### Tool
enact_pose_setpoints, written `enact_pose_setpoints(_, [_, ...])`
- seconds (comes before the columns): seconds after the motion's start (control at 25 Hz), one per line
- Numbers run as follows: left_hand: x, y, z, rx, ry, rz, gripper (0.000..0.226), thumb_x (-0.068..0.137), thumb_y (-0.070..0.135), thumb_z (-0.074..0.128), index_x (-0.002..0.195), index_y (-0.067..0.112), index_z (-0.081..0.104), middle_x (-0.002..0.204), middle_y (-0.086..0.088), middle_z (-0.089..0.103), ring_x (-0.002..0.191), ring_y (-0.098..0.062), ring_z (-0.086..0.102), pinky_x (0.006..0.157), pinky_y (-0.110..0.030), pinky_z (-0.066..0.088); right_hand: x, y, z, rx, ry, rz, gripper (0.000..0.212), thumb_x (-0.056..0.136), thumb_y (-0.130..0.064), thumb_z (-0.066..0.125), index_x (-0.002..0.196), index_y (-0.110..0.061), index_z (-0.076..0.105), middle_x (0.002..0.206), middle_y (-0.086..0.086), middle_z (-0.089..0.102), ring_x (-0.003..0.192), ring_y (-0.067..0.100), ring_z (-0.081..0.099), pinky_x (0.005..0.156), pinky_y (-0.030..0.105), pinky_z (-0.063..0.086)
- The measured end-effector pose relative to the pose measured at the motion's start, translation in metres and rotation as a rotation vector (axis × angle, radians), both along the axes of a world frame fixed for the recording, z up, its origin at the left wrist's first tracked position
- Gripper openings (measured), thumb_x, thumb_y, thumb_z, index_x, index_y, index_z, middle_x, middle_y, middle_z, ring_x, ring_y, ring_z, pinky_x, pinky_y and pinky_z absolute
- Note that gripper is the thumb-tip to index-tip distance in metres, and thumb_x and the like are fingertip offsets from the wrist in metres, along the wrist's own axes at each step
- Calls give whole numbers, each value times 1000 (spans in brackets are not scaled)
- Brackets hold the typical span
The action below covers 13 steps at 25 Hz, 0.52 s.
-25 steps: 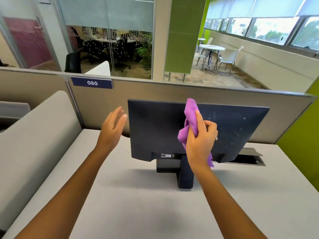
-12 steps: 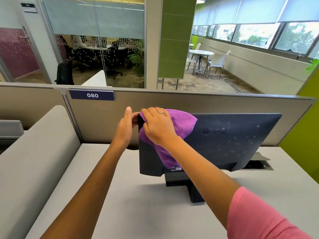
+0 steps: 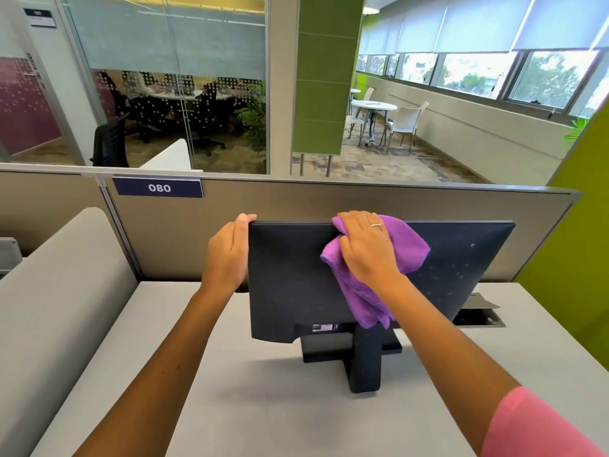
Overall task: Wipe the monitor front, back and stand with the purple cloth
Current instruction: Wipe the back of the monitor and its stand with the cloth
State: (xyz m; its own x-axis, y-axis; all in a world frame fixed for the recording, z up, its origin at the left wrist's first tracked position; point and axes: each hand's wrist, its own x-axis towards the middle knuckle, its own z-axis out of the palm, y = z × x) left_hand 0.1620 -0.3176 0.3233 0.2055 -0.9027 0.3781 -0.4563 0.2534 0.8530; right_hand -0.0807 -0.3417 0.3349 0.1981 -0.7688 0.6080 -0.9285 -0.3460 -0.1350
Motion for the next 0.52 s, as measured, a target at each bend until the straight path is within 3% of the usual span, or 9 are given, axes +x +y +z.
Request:
enact_pose_setpoints(0.08, [-4,2,0,-111,-226,119,48,101,40,25,120,17,62,119,-2,64,112,-18,56,97,-30,45,-38,-2,1,10,-27,-44,42,81,-18,30,108,-12,61,110,4,63,103,29,52,102,45,35])
enact_pose_setpoints(0.16, [-9,0,0,-204,-431,190,50,100,37,25,118,11,64,123,-6,64,125,-27,51,110,-45,34,-75,-3,3,22,-71,-92,37,83,-13,35,108,-13,62,112,4,63,107,27,52,105,45,32])
enact_pose_setpoints(0.36, [-27,-4,4,-234,-678,259,58,99,38,21,116,7,67,123,-9,64,133,-31,43,115,-47,15,-139,-6,0,33,-141,-189,42,90,-24,29,117,-19,61,120,5,58,114,24,48,107,44,28])
enact_pose_setpoints(0.52, [-58,-5,9,-201,-738,178,61,98,38,18,116,7,67,121,-10,65,129,-30,47,114,-48,17,-127,-9,-2,50,-237,-199,46,89,-29,28,119,-23,63,123,5,53,117,25,45,112,46,19])
